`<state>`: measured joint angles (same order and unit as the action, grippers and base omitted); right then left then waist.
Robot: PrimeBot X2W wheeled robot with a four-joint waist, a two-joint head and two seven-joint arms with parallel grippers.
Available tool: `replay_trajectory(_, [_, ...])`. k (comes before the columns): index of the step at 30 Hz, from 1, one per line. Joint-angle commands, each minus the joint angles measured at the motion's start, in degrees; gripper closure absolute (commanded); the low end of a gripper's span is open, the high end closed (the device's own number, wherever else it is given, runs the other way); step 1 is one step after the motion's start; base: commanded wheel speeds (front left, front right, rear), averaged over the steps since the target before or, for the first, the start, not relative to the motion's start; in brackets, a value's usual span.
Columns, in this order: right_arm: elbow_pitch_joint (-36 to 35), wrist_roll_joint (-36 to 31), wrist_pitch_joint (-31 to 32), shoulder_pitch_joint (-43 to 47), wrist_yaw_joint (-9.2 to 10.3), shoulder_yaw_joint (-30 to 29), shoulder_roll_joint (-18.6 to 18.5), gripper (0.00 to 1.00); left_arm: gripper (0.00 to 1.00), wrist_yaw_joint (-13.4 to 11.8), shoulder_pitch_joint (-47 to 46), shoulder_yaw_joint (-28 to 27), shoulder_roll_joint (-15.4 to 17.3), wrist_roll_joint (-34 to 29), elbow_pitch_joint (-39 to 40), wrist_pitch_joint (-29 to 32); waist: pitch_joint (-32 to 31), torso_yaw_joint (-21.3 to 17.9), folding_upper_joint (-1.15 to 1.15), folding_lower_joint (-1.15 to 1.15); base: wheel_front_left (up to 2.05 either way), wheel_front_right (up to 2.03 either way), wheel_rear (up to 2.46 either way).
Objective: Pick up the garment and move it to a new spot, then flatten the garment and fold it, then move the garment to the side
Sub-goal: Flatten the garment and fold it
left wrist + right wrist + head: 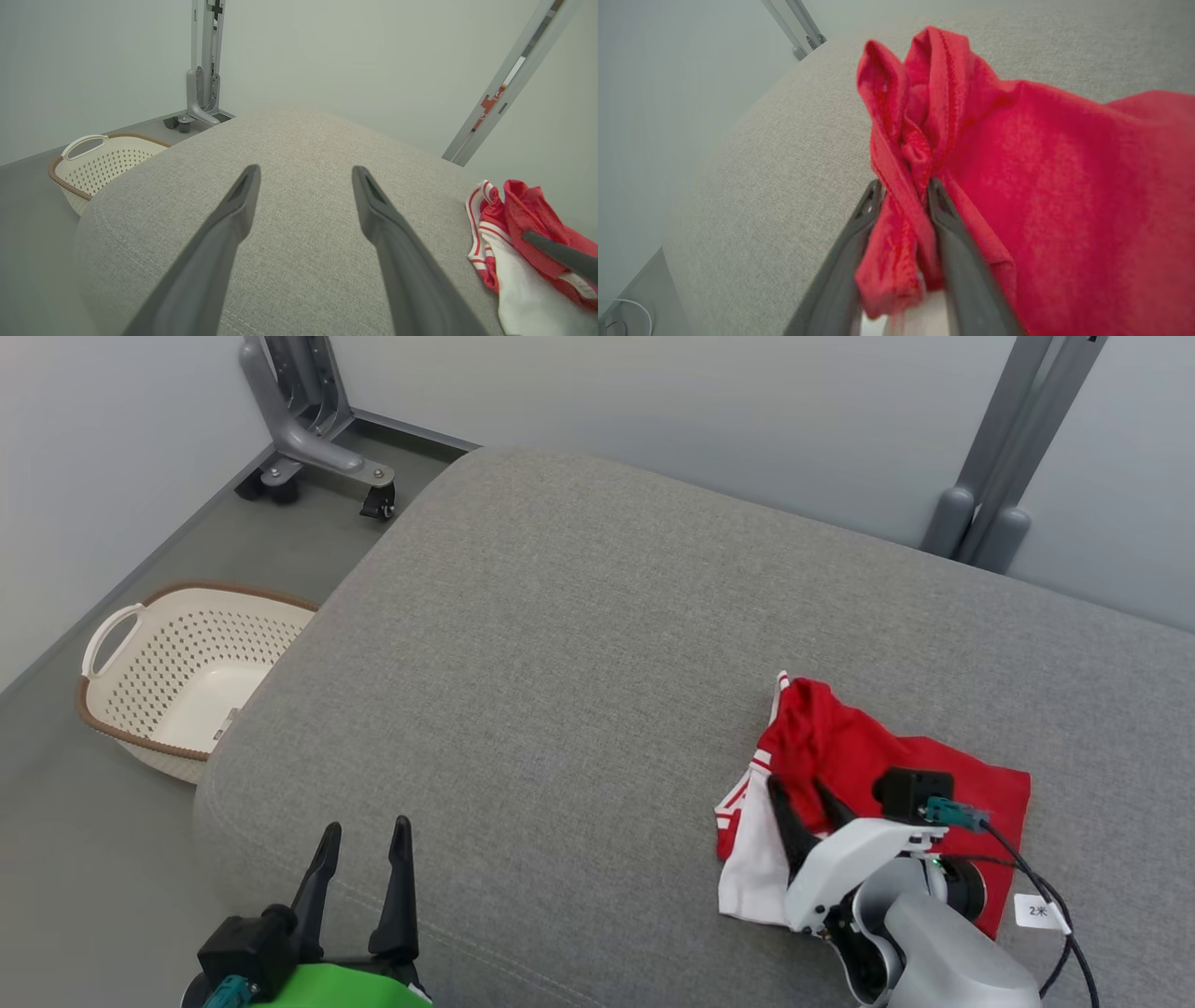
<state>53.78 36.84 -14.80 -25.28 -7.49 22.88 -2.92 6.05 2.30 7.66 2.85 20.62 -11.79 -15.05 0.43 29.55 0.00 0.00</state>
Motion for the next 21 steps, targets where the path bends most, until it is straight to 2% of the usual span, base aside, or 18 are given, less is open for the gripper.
replay_trajectory(1, [-1.2, 1.7, -0.4, -0.4, 0.00, 1.8, 0.0, 0.00, 0.00, -0.2, -0.5, 0.0, 0.1, 0.1, -0.2, -0.1, -0.2, 0.0, 0.00, 0.00, 0.00, 0.00, 0.00])
replay_trajectory(6, [-9.2, 10.9, 1.3, 1.7, 0.00, 13.0, -0.1, 0.00, 0.00, 0.0, -0.8, 0.0, 0.1, -0.4, -1.0, -0.1, -1.6, -1.2, 0.00, 0.00, 0.00, 0.00, 0.00])
replay_trajectory(9, [-10.6, 13.0, 0.8, 0.3, 0.02, 15.6, -0.3, 0.00, 0.00, 0.1, -0.7, -0.2, 0.1, -0.4, -1.0, -0.1, -2.4, -3.1, 0.00, 0.00, 0.00, 0.00, 0.00])
replay_trajectory(12, [-10.8, 12.7, 0.1, -1.2, 0.00, 15.7, -0.4, 0.00, 0.00, 0.2, -0.7, -0.6, 0.1, -0.5, -0.8, -0.1, -2.9, -5.5, 0.00, 0.00, 0.00, 0.00, 0.00])
replay_trajectory(15, [-11.5, 11.1, -0.2, -2.1, 0.00, 15.2, -2.3, 0.00, 0.00, 0.3, -0.9, -0.8, 0.1, -0.5, -0.2, -0.1, -3.2, -8.2, 0.00, 0.00, 0.00, 0.00, 0.00])
replay_trajectory(17, [-12.5, 8.8, -0.4, -2.6, 0.00, 14.7, -4.2, 0.00, 0.00, 0.1, -1.1, -1.2, 0.1, -0.3, 0.5, -0.1, -3.4, -10.2, 0.00, 0.00, 0.00, 0.00, 0.00])
replay_trajectory(21, [-17.4, 1.8, -0.4, -0.5, 0.00, 9.8, -8.2, 0.00, 0.00, -0.5, -1.5, -1.8, 0.1, 0.1, 2.3, -0.1, -3.4, -14.8, 0.00, 0.00, 0.00, 0.00, 0.00])
